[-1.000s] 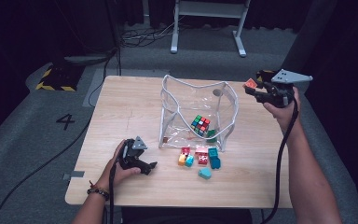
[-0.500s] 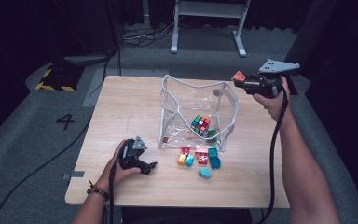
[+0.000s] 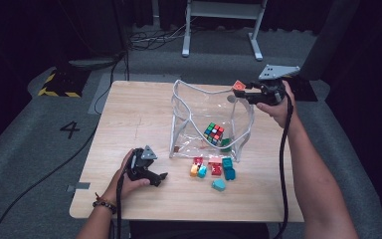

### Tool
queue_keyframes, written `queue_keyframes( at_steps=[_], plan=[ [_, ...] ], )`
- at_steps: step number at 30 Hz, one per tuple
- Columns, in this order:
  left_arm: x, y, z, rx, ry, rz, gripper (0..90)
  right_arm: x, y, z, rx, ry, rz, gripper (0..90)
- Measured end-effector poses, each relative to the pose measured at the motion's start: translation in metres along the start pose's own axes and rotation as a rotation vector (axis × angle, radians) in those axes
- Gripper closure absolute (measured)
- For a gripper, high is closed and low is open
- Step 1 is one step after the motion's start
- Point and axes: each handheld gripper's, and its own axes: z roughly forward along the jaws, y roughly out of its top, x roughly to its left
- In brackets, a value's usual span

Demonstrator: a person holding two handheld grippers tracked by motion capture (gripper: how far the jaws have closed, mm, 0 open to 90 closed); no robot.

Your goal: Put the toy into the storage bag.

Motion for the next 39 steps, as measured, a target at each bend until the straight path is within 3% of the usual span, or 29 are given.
queue_keyframes(
  at_steps=[5, 17, 20, 27, 30, 34, 39],
  plan=[
    [0.000, 0.000, 0.000, 0.000, -0.004, -0.002, 1.1, 0.004, 0.003, 0.007, 0.003, 0.030, -0.016, 59.5],
    [0.000, 0.000, 0.000, 0.000, 0.000, 0.003, 1.1, 0.020, 0.012, 0.032, 0.101, 0.064, -0.090, 59.5],
    [0.000, 0.000, 0.000, 0.000, 0.001, 0.003, 1.1, 0.025, 0.014, 0.043, 0.161, 0.081, -0.119, 59.4],
    [0.000, 0.000, 0.000, 0.000, -0.003, -0.001, 1.1, 0.028, 0.018, 0.054, 0.219, 0.091, -0.139, 59.4],
    [0.000, 0.000, 0.000, 0.003, 0.001, 0.006, 1.1, 0.029, 0.018, 0.062, 0.282, 0.104, -0.150, 59.5],
    [0.000, 0.000, 0.000, 0.003, 0.001, 0.007, 1.1, 0.027, 0.018, 0.066, 0.351, 0.129, -0.186, 59.4],
    [0.000, 0.000, 0.000, 0.001, -0.004, 0.001, 1.1, 0.023, 0.015, 0.067, 0.407, 0.151, -0.186, 59.4]
  ],
)
